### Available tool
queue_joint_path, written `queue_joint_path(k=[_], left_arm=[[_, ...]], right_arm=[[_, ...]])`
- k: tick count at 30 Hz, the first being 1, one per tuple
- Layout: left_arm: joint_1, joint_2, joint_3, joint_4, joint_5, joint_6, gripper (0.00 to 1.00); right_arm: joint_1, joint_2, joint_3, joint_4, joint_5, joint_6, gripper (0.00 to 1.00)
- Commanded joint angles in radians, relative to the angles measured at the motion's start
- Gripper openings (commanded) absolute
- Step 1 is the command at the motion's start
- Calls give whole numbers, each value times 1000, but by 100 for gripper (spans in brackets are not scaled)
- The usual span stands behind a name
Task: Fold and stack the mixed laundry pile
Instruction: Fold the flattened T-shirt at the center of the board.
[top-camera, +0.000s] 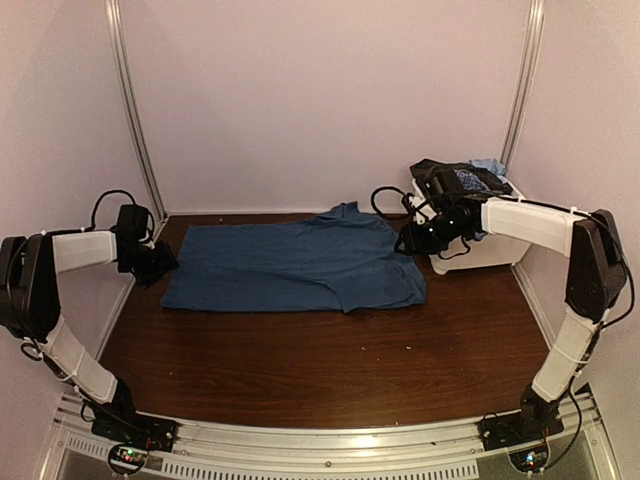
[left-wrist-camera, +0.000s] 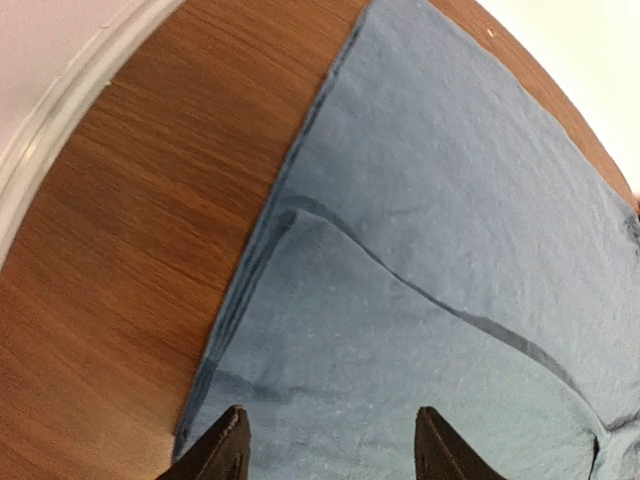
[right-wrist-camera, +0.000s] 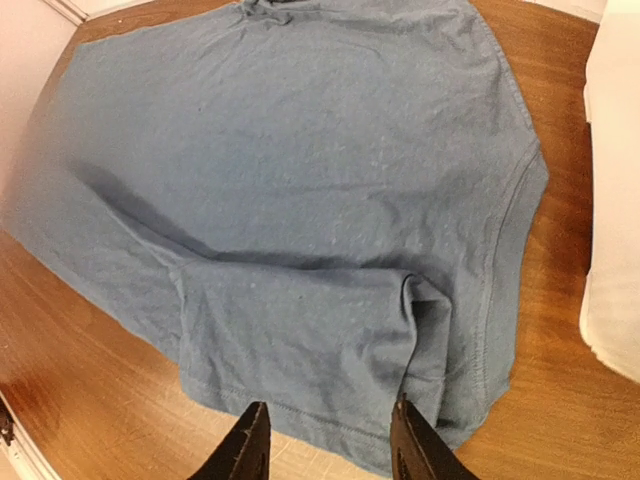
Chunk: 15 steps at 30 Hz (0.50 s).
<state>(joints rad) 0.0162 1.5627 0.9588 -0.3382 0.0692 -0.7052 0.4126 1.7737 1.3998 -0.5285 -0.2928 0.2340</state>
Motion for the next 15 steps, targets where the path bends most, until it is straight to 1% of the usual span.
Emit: queue_joint_path(k=[1,5,8,12,15], left_arm=[[-69,34,-57,89,91,44,56],[-96,108,-63,106,84,23,50],[-96,155,-73,88,67,11,46],[-93,161,-108,55,19,-8,44],[-91,128,-142,31,-5,-15,43]], right_arm=[[1,-25,-135,31,-90,7,39],[8,-1,-231,107,-115,14,38],[11,64,-247,127,-113,5,37],[23,108,-284,165,-113,9,36],[43,97,-330,180,-121,30,36]])
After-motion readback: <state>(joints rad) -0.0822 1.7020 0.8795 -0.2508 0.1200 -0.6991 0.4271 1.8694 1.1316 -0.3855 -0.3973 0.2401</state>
